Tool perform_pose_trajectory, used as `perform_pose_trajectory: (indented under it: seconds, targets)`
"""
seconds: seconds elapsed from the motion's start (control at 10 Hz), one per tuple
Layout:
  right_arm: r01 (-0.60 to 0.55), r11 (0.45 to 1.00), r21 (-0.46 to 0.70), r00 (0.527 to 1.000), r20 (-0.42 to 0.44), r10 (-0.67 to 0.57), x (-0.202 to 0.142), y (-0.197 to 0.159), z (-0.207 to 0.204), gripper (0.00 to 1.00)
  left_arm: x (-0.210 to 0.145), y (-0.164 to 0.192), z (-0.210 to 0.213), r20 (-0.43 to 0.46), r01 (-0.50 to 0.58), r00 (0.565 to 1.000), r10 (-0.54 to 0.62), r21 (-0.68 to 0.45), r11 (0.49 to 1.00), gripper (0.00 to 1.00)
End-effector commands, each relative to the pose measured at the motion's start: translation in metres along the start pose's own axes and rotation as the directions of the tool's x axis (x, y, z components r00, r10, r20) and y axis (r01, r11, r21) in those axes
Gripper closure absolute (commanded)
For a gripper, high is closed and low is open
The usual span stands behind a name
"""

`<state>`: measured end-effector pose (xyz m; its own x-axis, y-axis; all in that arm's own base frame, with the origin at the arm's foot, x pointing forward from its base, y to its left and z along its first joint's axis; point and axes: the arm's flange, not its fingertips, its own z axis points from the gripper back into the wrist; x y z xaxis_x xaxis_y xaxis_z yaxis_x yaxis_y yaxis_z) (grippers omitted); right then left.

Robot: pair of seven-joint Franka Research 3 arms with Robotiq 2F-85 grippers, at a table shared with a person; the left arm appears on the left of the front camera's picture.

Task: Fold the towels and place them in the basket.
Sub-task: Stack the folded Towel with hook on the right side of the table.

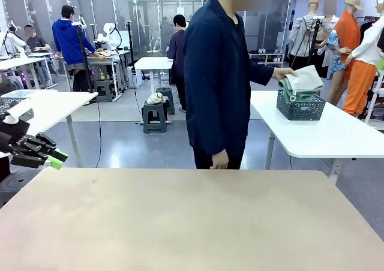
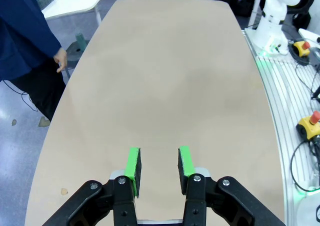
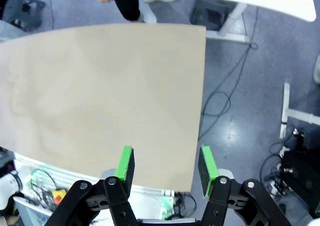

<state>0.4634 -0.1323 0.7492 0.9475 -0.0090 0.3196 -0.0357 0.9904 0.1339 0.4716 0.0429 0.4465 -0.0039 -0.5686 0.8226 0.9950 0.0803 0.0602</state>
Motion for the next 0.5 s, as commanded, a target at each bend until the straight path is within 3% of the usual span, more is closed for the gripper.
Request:
perform_pose_trajectory:
  seconds: [0.0,0.2,0.4]
  targets:
    - [0.053,0.995,0.083,0.991,0.121,-0.063,-0.0113,-0.0006,0.0003,0.34,0.0004,-0.0011,0.0007,0.013,0.009,1.0,-0.009,0.0,1.0,0.59]
    - [0.113,0.986,0.126,0.979,0.157,-0.132,-0.0126,-0.0023,0.0031,0.34,0.0004,-0.0011,0.0007,0.013,0.009,1.0,-0.009,0.0,1.0,0.59]
    - [0.095,0.984,0.153,0.988,0.107,-0.112,-0.0124,0.0009,0.0044,0.34,0.0004,-0.0011,0.0007,0.013,0.009,1.0,-0.009,0.0,1.0,0.59]
